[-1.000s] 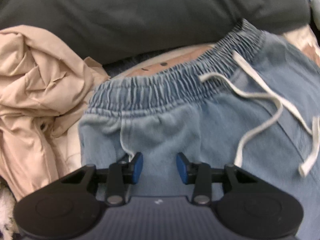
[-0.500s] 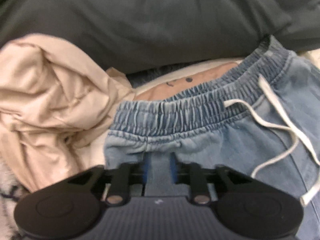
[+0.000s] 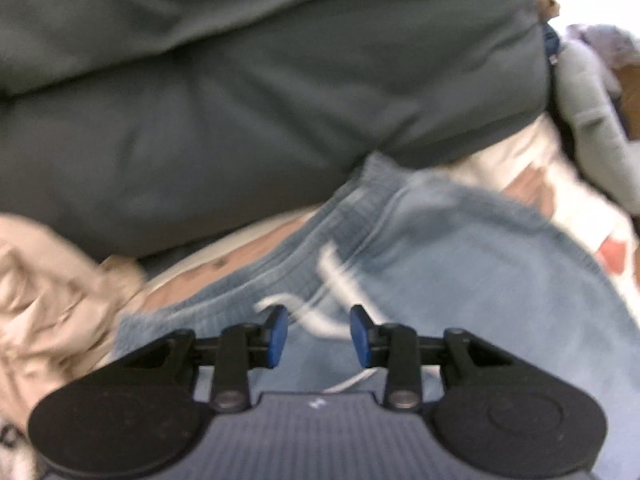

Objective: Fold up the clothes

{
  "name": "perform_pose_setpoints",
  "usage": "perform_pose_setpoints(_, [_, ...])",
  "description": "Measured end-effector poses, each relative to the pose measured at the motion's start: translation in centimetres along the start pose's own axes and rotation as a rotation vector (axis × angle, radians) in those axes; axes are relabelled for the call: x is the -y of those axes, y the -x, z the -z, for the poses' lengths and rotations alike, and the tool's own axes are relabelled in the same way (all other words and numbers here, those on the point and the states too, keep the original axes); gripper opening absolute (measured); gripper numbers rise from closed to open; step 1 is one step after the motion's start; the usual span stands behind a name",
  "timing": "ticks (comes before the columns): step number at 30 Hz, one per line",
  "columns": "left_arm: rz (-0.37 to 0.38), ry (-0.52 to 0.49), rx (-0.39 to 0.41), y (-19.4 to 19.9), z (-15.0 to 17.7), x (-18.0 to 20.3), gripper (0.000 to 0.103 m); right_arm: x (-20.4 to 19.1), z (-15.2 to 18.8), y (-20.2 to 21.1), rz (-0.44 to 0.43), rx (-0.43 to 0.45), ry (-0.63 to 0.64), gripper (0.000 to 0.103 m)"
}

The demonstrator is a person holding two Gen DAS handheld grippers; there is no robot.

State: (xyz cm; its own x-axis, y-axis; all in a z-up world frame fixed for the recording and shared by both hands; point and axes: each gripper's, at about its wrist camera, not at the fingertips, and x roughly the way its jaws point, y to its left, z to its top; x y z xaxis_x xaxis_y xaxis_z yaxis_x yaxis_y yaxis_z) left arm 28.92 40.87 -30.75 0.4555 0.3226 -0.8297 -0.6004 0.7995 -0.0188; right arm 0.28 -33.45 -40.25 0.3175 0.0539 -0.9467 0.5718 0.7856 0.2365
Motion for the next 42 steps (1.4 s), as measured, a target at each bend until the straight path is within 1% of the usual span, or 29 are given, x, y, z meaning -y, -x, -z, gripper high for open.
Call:
perform_pose_setpoints(1, [0.012,0.000,0.010,-0.4,-0.6,0.6,0.036,0.1,0.0,0.0,-0.005,0.000,-0.001,0.022])
perform_pose_setpoints(4, [0.027,0.016,0.023,-1.8,-2.0,1.9,0.030,0.1,-0.1,0.0,-0.006,-0.007,0.015,0.022])
perform_pose_setpoints(6, [0.028,0.036,0.030,-2.9,-2.7,2.5,0.030,0.2,0.0,0.1,-0.010,-0.011,0.022,0.022])
perform_pose_setpoints(9, [0.025,0.058,0.039,-4.8,-3.8,3.3,0.026,0.5,-0.1,0.1,-0.026,-0.018,0.031,0.021])
perform_pose_setpoints(14, [0.058,0.102,0.037,-7.4,-4.8,4.5,0.020,0.7,-0.6,0.0,-0.041,-0.039,0.046,0.020])
perform_pose_setpoints(15, [0.066,0.117,0.034,-7.8,-5.0,4.7,0.019,0.6,-0.7,-0.1,-0.040,-0.040,0.046,0.020])
perform_pose_setpoints(18, [0.038,0.113,0.044,-8.7,-5.4,5.6,0.019,0.4,-0.6,-0.1,-0.041,-0.036,0.061,0.020])
perform_pose_setpoints(21, [0.043,0.134,0.069,-9.2,-6.1,5.7,0.019,0.8,-0.6,0.0,-0.051,-0.040,0.040,0.020])
perform_pose_setpoints(25, [0.046,0.120,0.050,-10.4,-6.6,6.3,0.018,0.9,-0.8,0.1,-0.048,-0.049,0.019,0.020])
perform_pose_setpoints(27, [0.047,0.160,0.060,-10.0,-6.5,6.2,0.014,0.9,-1.0,0.0,-0.044,-0.060,0.017,0.020])
perform_pose_setpoints(28, [0.054,0.185,0.063,-9.6,-6.4,6.1,0.014,0.9,-1.1,0.0,-0.041,-0.065,0.017,0.020])
perform_pose_setpoints(30, [0.068,0.193,0.060,-8.9,-6.0,6.2,0.014,0.7,-1.2,0.0,-0.035,-0.073,0.016,0.020])
perform_pose_setpoints(31, [0.063,0.189,0.060,-8.5,-5.7,6.4,0.014,0.7,-1.2,0.0,-0.032,-0.074,0.018,0.020])
perform_pose_setpoints(33, [0.076,0.219,0.059,-8.5,-5.3,6.1,0.016,0.6,-1.3,-0.1,-0.029,-0.078,0.021,0.020])
perform_pose_setpoints(34, [0.095,0.269,0.055,-8.7,-5.3,5.7,0.017,0.6,-1.4,-0.1,-0.032,-0.079,0.019,0.020])
perform_pose_setpoints(35, [0.114,0.319,0.051,-8.9,-5.2,5.3,0.021,0.6,-1.4,-0.2,-0.033,-0.080,0.018,0.020])
perform_pose_setpoints(36, [0.133,0.367,0.048,-9.1,-5.2,4.9,0.023,0.6,-1.4,-0.2,-0.034,-0.082,0.018,0.020])
perform_pose_setpoints(37, [0.150,0.393,0.050,-9.3,-5.0,4.7,0.026,0.6,-1.5,-0.2,-0.033,-0.084,0.020,0.020])
perform_pose_setpoints(38, [0.164,0.417,0.052,-9.5,-4.9,4.6,0.026,0.5,-1.5,-0.3,-0.032,-0.086,0.022,0.020])
perform_pose_setpoints(40, [0.158,0.425,0.050,-9.8,-4.7,4.8,0.025,0.4,-1.6,-0.3,-0.029,-0.088,0.028,0.020])
perform_pose_setpoints(42, [0.152,0.435,0.048,-10.3,-4.5,4.9,0.021,0.3,-1.6,-0.4,-0.026,-0.089,0.034,0.020])
